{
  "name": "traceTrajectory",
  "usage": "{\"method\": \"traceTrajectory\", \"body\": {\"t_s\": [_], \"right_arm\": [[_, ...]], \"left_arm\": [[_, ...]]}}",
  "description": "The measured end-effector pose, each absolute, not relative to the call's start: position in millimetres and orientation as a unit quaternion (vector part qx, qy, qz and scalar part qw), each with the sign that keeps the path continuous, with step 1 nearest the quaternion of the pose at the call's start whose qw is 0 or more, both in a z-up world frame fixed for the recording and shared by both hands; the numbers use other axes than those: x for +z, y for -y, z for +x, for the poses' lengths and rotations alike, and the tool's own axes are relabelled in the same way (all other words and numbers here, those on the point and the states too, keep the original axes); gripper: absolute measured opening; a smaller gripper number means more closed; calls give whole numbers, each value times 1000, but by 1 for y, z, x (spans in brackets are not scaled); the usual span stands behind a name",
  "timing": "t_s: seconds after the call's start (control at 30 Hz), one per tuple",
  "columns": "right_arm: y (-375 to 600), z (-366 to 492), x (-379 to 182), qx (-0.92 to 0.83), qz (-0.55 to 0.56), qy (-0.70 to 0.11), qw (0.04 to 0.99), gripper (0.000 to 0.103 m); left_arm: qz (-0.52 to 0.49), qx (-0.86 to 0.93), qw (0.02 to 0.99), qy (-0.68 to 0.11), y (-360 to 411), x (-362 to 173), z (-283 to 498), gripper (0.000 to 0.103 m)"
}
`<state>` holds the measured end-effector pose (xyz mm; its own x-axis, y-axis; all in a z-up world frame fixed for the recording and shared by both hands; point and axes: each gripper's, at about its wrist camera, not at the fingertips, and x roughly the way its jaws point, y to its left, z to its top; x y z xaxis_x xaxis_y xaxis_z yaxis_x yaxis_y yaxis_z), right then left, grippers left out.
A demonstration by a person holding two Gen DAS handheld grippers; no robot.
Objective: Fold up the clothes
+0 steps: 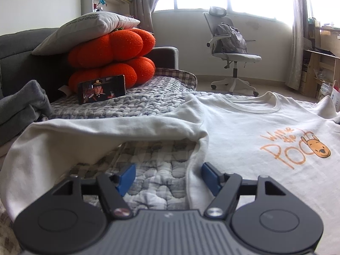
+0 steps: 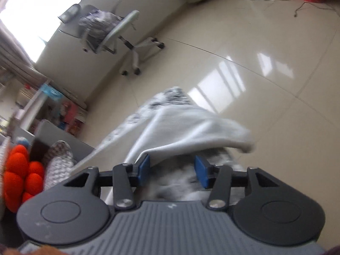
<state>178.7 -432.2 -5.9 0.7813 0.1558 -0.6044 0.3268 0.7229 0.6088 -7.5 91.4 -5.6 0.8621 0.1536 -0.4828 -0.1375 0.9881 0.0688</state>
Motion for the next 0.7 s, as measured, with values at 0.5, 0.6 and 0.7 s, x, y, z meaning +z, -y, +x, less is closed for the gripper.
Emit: {"method": "traceTrajectory", "body": {"t_s": [0.5, 0.6, 0.7], "right_arm": [[423, 122, 18, -108, 283, -216, 928, 2], [429, 130, 0, -84, 335, -253, 904, 15], [433, 135, -15, -66, 409, -277, 867, 17]], "left_arm": [[6, 73, 965, -251, -94, -6, -9, 72], [5, 74, 965, -251, -94, -6, -9, 72], [4, 75, 965, -251, -93, -6, -9, 72]]}}
